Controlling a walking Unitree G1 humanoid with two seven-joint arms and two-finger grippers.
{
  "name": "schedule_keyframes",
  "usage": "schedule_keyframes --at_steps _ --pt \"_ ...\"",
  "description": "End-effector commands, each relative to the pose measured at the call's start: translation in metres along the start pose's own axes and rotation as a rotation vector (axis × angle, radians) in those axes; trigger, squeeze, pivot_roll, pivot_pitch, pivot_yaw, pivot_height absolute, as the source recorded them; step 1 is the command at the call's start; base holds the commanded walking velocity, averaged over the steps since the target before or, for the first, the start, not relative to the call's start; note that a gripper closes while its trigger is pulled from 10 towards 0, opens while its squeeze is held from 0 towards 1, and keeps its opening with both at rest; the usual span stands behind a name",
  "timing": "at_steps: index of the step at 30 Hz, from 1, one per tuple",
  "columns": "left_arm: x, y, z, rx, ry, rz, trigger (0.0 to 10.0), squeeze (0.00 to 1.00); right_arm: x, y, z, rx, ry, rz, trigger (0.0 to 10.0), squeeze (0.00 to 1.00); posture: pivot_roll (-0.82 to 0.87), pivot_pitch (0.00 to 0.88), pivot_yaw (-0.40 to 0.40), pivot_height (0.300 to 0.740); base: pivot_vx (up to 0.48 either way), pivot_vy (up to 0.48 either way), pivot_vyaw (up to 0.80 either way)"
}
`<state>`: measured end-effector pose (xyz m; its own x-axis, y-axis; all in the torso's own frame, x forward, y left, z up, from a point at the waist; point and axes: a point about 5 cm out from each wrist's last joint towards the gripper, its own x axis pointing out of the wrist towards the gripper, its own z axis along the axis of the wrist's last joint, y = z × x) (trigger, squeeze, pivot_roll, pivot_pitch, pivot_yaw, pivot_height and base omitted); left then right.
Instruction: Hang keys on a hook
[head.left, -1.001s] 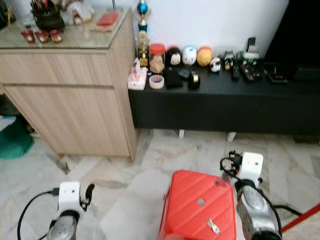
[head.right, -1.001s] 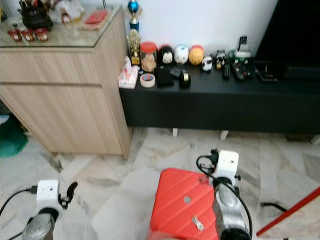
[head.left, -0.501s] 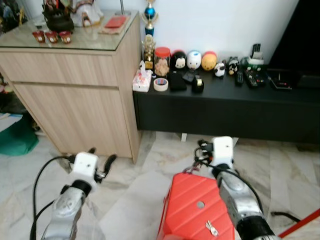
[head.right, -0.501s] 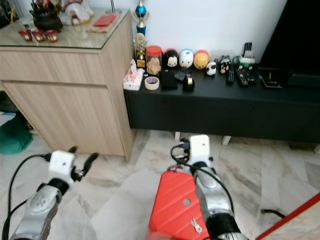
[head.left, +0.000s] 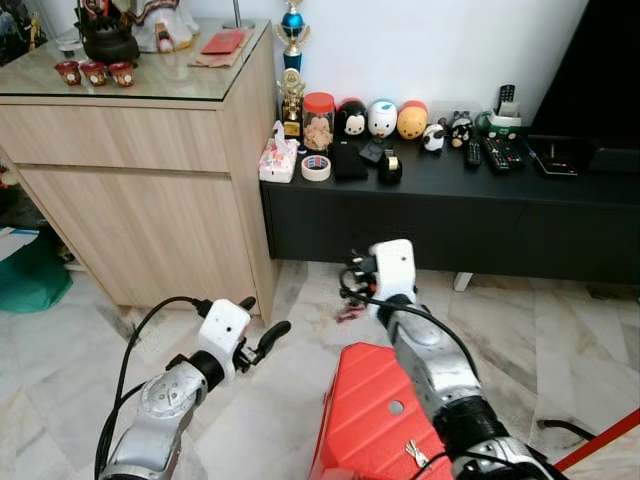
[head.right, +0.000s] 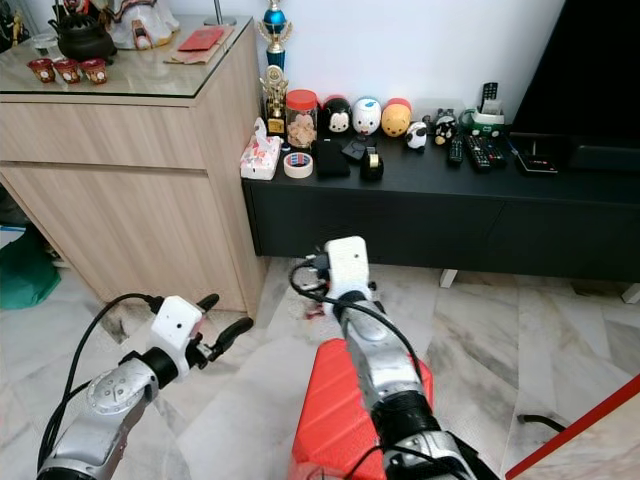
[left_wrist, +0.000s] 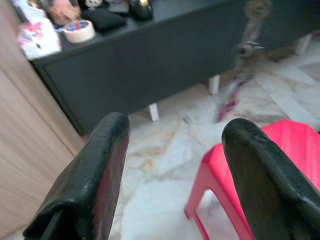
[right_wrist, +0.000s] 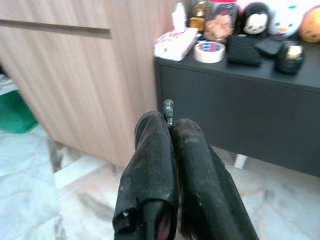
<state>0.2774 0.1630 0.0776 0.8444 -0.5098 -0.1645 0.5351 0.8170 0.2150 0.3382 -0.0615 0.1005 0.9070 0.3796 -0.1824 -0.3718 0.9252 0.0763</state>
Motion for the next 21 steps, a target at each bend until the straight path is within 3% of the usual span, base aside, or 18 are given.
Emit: schedule_keyframes --at_steps 1,7,21 --pt "0.001 -0.003 0.005 0.025 0.011 -0.044 10.0 0.0 0.003 0.008 0.011 -0.006 -0.018 0.022 10.0 0.0 0.09 0.0 -0.057 0.74 0.0 0.0 0.0" --pt "0.003 -0.012 0.001 0.069 0.062 -0.104 10.0 0.0 0.011 0.032 0.022 -0.011 -0.017 0.087 10.0 0.0 0.09 0.0 -0.062 0.74 0.0 0.0 0.0" --pt "0.006 -0.02 0.001 0.062 0.086 -0.154 10.0 0.0 0.016 0.056 0.04 0.003 -0.048 0.164 10.0 0.0 0.08 0.0 -0.064 0.74 0.0 0.0 0.0"
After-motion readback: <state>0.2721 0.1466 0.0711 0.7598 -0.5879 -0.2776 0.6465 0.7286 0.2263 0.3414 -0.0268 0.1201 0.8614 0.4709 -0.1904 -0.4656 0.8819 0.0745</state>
